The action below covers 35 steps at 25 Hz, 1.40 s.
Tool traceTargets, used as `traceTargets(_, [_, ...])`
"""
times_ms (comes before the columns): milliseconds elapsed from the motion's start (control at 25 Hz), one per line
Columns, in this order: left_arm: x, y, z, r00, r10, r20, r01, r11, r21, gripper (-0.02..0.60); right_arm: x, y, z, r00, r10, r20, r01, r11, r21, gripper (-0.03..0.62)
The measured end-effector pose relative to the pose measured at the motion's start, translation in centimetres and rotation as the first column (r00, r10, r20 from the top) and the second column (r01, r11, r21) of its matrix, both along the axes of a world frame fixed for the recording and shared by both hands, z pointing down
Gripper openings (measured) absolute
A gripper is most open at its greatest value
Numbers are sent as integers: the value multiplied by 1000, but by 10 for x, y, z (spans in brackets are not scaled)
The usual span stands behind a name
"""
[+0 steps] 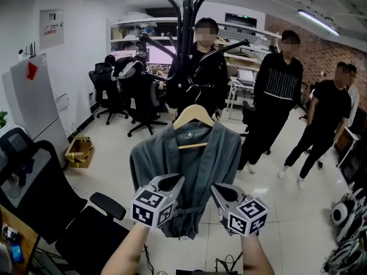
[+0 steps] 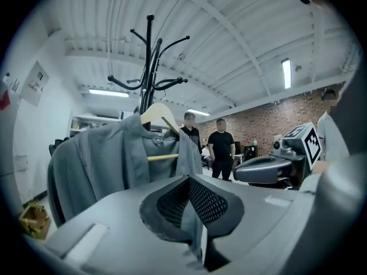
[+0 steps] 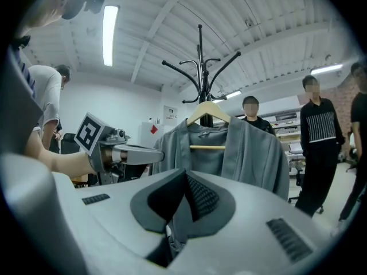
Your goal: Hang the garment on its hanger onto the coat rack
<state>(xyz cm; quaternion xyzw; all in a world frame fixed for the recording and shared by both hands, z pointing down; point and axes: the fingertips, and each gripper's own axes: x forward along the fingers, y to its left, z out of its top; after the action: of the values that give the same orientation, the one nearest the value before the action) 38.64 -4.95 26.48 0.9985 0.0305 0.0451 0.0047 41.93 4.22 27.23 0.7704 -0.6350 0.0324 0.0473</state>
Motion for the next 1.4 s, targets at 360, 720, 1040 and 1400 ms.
traceTargets(360, [-7, 16, 19, 999, 33, 30, -32, 999, -42, 2, -8, -9, 2, 1000, -26, 0, 26, 1000, -1, 12])
traceTargets(720, [-4, 18, 26, 998, 27, 62, -25, 999, -41, 2, -10, -12, 0, 999, -44, 6, 44, 999, 6, 12])
traceTargets(1040, [-5, 17, 32, 996, 27, 80, -23, 999, -43, 2, -11, -16, 0, 998, -55, 5, 55, 998, 4, 12])
traceTargets(1400, [-3, 20, 36, 995, 42, 93, -38, 998, -41, 2, -9, -18, 3, 998, -56, 7, 56, 998, 2, 12])
